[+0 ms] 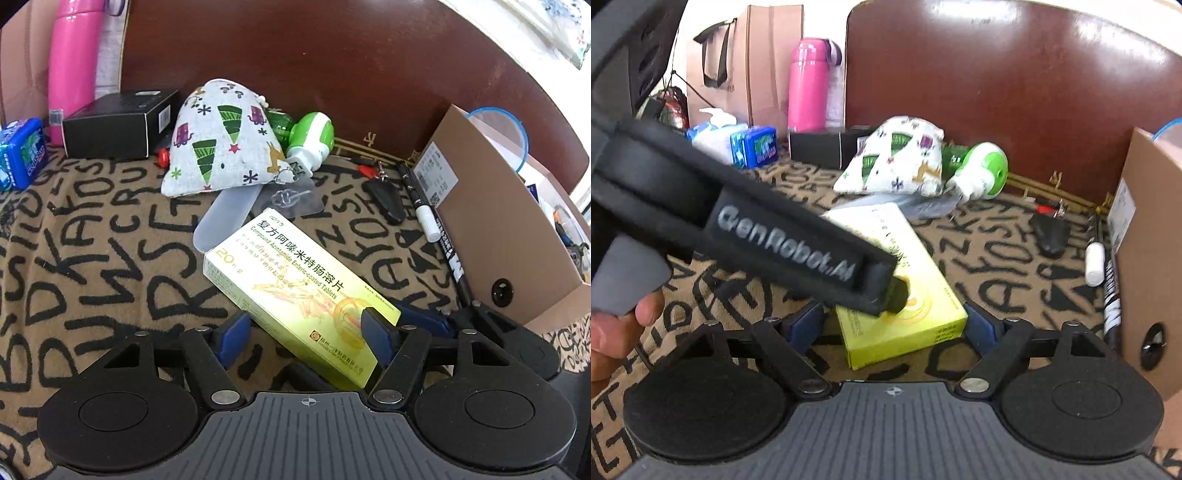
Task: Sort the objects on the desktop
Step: 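Lift the yellow medicine box with the left gripper, then carry the yellow box with the left gripper over the cardboard box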
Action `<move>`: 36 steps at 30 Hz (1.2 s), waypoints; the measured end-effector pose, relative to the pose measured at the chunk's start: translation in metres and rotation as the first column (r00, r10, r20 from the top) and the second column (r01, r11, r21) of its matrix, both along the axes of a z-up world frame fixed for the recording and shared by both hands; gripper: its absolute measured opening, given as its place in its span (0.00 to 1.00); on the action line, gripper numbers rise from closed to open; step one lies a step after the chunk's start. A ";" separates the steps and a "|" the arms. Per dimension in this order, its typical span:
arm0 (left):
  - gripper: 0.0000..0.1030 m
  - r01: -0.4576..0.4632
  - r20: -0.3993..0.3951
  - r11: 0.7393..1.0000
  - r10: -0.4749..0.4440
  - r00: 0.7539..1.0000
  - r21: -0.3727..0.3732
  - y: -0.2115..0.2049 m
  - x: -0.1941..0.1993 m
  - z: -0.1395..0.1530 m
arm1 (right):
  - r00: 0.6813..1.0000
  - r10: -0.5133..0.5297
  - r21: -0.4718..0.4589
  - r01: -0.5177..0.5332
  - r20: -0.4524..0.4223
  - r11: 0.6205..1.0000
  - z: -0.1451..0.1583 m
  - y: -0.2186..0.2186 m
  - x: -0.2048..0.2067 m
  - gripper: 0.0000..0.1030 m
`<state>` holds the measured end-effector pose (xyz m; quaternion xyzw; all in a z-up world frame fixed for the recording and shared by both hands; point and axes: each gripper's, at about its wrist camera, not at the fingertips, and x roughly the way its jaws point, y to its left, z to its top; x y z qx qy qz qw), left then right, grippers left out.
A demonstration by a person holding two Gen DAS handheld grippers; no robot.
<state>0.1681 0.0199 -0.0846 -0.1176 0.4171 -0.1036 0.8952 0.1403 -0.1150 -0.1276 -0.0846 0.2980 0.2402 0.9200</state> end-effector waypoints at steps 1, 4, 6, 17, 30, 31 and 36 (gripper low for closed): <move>0.78 -0.003 0.002 1.000 0.003 1.000 0.000 -0.001 0.000 -0.001 | 1.000 -0.009 0.006 0.009 -0.002 1.000 0.001 -0.001 -0.001 0.75; 0.69 0.005 0.008 1.000 -0.005 1.000 0.014 -0.006 -0.004 0.000 | 1.000 -0.026 0.029 0.026 -0.018 0.999 0.001 -0.005 -0.004 0.74; 0.62 0.010 0.007 1.000 -0.010 1.000 0.016 -0.008 -0.008 0.003 | 0.999 -0.047 0.027 0.047 -0.014 0.999 0.003 -0.006 -0.010 0.73; 0.54 0.017 0.148 1.000 -0.018 0.989 0.013 -0.037 -0.053 0.058 | 0.982 -0.153 0.103 0.141 0.114 0.985 0.049 -0.033 -0.066 0.72; 0.52 0.212 0.328 0.975 -0.224 0.918 0.071 -0.127 -0.054 0.129 | 0.879 -0.380 0.218 0.326 0.287 0.920 0.102 -0.106 -0.092 0.72; 0.52 0.238 0.334 0.968 -0.249 0.909 0.074 -0.139 -0.049 0.132 | 0.867 -0.403 0.223 0.348 0.292 0.910 0.104 -0.114 -0.092 0.72; 0.52 0.361 0.332 0.931 -0.360 0.872 0.063 -0.194 -0.020 0.137 | 0.806 -0.510 0.227 0.459 0.301 0.859 0.112 -0.162 -0.079 0.72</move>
